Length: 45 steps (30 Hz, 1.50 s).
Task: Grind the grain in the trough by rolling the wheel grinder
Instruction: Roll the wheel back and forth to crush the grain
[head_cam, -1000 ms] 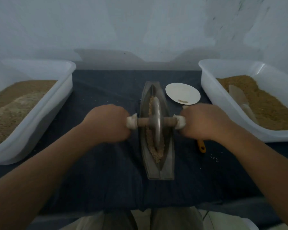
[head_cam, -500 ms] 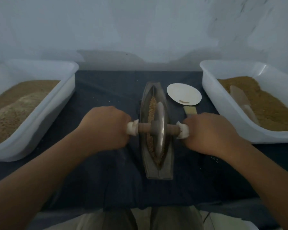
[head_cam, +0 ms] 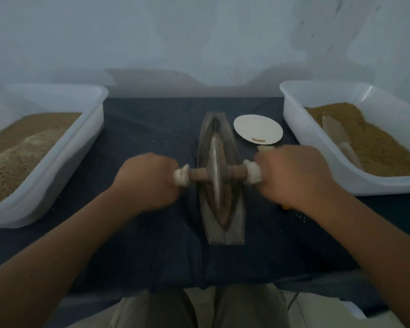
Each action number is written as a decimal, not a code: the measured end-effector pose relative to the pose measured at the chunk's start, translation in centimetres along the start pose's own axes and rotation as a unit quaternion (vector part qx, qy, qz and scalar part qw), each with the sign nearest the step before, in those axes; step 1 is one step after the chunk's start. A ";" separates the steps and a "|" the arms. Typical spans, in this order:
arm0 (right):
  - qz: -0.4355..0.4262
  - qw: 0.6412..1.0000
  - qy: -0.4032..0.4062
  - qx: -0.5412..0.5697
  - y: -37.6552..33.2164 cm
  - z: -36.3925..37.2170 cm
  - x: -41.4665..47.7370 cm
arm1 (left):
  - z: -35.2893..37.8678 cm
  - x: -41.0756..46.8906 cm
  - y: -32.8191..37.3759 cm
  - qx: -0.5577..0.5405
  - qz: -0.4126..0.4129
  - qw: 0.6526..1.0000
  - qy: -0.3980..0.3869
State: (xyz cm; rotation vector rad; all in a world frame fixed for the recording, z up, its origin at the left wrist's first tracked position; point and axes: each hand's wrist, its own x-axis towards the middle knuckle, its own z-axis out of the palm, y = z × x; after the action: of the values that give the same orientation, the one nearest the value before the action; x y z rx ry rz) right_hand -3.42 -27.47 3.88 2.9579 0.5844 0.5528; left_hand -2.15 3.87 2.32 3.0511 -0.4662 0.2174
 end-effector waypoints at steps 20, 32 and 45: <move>0.036 0.988 -0.141 0.048 2.2 0.0 1.6 | -0.2 0.5 -0.1 0.051 0.030 0.996 0.062; 0.097 0.992 -0.073 -0.026 3.2 2.5 9.0 | -1.7 9.5 0.3 0.025 -0.041 0.999 -0.002; 0.126 0.990 -0.066 0.020 4.0 3.3 6.5 | -1.3 8.8 0.1 0.059 -0.031 0.997 0.031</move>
State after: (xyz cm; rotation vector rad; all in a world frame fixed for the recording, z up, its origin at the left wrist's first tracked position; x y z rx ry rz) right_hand 4.76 -28.71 3.49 3.0959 0.2136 0.3626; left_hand 6.00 1.26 4.89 3.1565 -0.3677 0.3467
